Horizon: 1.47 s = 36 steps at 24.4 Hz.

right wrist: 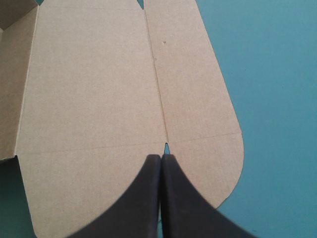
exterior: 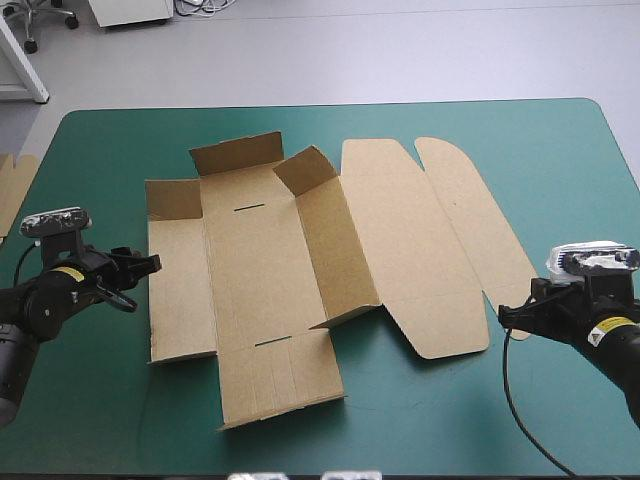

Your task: Fold the box

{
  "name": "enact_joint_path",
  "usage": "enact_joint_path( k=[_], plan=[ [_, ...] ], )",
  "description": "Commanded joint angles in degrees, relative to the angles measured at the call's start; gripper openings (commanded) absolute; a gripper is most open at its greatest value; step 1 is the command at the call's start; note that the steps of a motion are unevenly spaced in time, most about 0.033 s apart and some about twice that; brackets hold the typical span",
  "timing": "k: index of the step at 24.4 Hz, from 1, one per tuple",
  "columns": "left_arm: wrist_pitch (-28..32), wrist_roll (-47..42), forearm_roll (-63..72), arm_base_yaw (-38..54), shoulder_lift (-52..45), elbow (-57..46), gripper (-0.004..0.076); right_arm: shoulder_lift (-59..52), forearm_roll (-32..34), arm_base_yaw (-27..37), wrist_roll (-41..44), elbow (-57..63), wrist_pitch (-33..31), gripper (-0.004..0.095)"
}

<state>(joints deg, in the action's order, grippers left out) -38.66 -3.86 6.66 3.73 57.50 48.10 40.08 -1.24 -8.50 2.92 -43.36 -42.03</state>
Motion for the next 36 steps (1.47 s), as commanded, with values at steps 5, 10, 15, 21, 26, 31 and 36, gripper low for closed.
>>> enact_joint_path(
  k=[5,10,15,21,26,31,36],
  plan=[
    [0.0,7.2,15.0,12.2,4.4,4.4,0.0361,0.5,0.5,-0.2,-0.6,-1.9,3.2,-0.0019],
    [-2.6,16.4,27.4,14.0,8.2,4.4,0.0361,0.6,0.5,-0.2,-1.0,-1.9,2.4,-0.0019],
    [-4.1,19.4,31.3,14.6,11.6,4.4,0.0361,0.6,0.6,-0.2,-1.7,-1.9,1.0,-0.0017],
    [-8.4,25.6,41.5,18.1,16.0,4.4,0.0361,0.6,0.6,-0.2,-2.0,-1.9,0.7,-0.0017],
    [-11.0,28.2,42.1,19.2,21.6,4.5,0.0410,0.6,1.7,-0.2,-2.1,-1.9,0.2,-0.0016],
    [-11.7,28.4,42.0,19.9,24.4,5.4,0.0412,0.6,2.4,-0.2,-2.1,-1.9,-0.3,-0.0015],
    [-13.5,29.5,42.2,23.2,27.3,5.6,0.0412,0.6,2.8,-0.2,-2.0,-2.0,-0.5,-0.0013]
  ],
)
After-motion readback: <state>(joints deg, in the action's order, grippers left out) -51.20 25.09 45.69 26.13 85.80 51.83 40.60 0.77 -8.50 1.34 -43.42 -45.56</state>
